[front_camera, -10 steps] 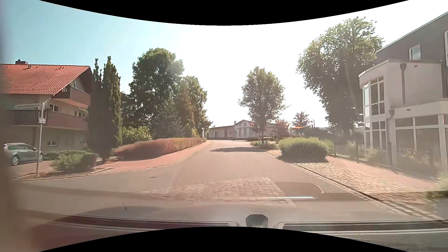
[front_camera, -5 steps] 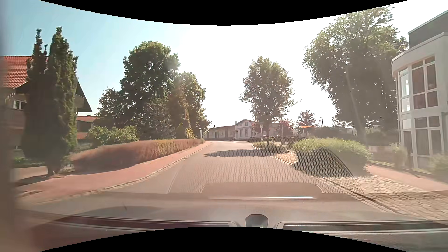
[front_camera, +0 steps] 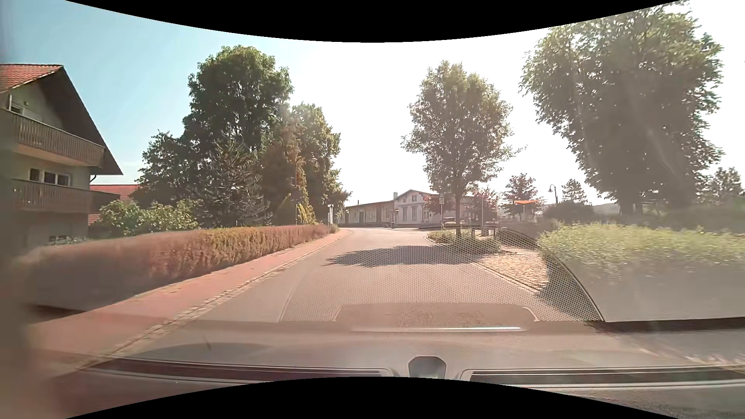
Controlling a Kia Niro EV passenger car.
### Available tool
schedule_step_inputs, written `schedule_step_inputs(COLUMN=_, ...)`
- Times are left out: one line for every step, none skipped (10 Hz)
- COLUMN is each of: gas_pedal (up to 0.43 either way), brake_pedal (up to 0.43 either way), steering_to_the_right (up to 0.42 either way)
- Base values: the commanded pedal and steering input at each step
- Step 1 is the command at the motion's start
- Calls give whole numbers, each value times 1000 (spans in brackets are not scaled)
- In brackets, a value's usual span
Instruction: Follow the waypoints while adhering to traffic rules and regulations
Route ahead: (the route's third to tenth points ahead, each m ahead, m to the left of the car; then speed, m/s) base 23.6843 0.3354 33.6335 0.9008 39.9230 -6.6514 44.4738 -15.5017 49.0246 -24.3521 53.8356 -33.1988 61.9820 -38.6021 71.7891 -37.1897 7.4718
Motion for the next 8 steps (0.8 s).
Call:
schedule_step_inputs(gas_pedal=157, brake_pedal=6, steering_to_the_right=-7)
schedule_step_inputs(gas_pedal=157, brake_pedal=6, steering_to_the_right=-7)
schedule_step_inputs(gas_pedal=157, brake_pedal=6, steering_to_the_right=-7)
schedule_step_inputs(gas_pedal=157, brake_pedal=6, steering_to_the_right=-7)
schedule_step_inputs(gas_pedal=157, brake_pedal=6, steering_to_the_right=-7)
schedule_step_inputs(gas_pedal=157, brake_pedal=6, steering_to_the_right=-6)
schedule_step_inputs(gas_pedal=157, brake_pedal=6, steering_to_the_right=-6)
schedule_step_inputs(gas_pedal=150, brake_pedal=6, steering_to_the_right=-6)
